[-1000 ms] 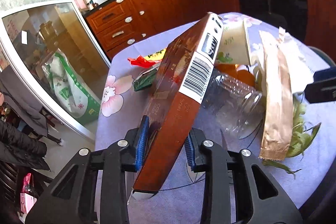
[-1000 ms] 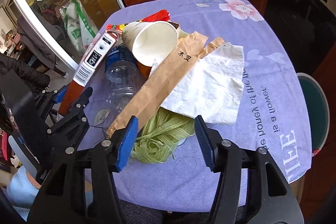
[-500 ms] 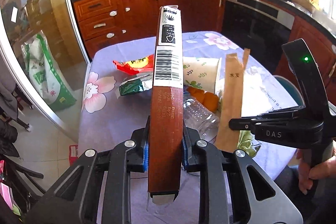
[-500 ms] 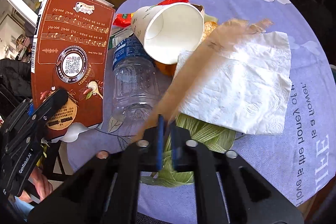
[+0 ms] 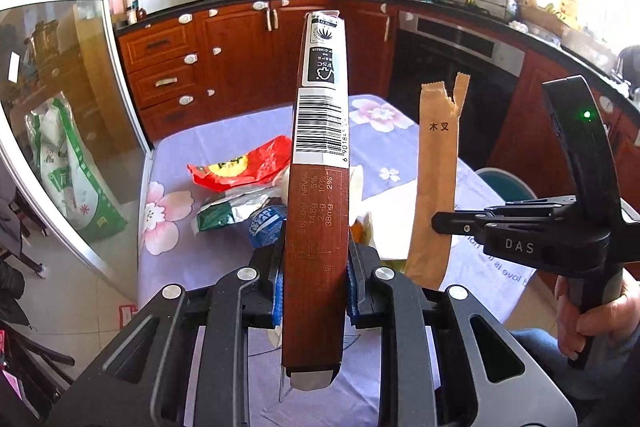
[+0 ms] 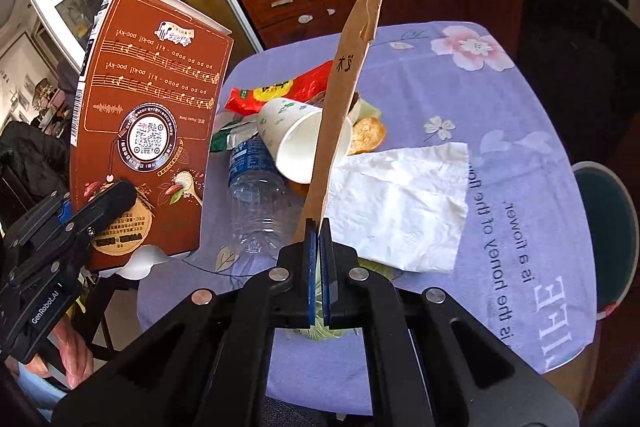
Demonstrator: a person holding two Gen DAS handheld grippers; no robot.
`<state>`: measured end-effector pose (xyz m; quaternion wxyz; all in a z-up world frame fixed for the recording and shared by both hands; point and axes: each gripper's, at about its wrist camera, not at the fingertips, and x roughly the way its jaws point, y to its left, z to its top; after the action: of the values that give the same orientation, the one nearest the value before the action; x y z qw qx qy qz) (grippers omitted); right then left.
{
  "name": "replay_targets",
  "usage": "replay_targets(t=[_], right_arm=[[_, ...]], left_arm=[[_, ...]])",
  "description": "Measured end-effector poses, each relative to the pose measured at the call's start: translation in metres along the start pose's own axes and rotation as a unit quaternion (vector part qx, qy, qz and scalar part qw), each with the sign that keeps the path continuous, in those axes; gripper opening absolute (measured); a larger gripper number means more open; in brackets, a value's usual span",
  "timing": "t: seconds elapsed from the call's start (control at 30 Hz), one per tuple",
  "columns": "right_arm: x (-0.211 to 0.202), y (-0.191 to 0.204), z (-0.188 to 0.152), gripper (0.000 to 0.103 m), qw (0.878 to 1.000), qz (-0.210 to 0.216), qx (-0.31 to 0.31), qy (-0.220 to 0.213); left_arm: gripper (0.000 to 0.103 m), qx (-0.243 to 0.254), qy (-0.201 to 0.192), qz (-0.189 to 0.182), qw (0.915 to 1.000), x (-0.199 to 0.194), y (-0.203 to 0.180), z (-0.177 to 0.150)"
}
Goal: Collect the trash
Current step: 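Carry the Pocky box and paper sleeve over to the teal trash bin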
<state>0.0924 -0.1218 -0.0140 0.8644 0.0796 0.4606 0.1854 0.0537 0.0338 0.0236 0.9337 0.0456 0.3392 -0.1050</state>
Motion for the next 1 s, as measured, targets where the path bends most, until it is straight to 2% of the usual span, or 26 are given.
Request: replay_targets(t=[0.1, 0.27, 0.43, 0.7, 0.8, 0.87, 0.97, 1.0], right_arm=[[-0.016, -0.018, 0.0, 0.002, 1.0, 0.001, 0.02, -0.008], [-0.044, -0.033, 0.007, 0.002, 0.998, 0.035, 0.046, -0.037], [-0.07, -0.039, 0.012, 0.002, 0.997, -0.015, 0.036, -0.069], [-0.11, -0.128, -0.004, 0.002, 0.985, -0.091, 0.108, -0.094], [-0.114, -0.156, -0.011, 0.002, 0.983, -0.089, 0.13, -0.094], [-0.101, -0.167, -0.015, 0.002, 0.985, -0.077, 0.137, -0.071], [-0.071, -0.164, -0.028, 0.015, 0.991, -0.032, 0.131, -0.021], [-0.062, -0.156, -0.032, 0.045, 0.993, -0.025, 0.117, -0.009]], left_arm=[[0.023, 0.008, -0.007, -0.018, 0.9998, -0.001, -0.015, 0.011], [0.023, 0.023, -0.018, -0.029, 0.9992, 0.004, -0.036, 0.028], [0.023, 0.026, -0.011, -0.058, 0.9979, 0.009, -0.053, 0.032], [0.023, 0.075, 0.005, -0.143, 0.9868, 0.039, -0.131, 0.052], [0.023, 0.08, 0.019, -0.165, 0.9828, 0.058, -0.157, 0.06], [0.023, 0.078, 0.025, -0.166, 0.9828, 0.066, -0.162, 0.059], [0.023, 0.073, 0.03, -0.151, 0.9854, 0.07, -0.156, 0.056], [0.023, 0.068, 0.032, -0.145, 0.9866, 0.07, -0.15, 0.054]])
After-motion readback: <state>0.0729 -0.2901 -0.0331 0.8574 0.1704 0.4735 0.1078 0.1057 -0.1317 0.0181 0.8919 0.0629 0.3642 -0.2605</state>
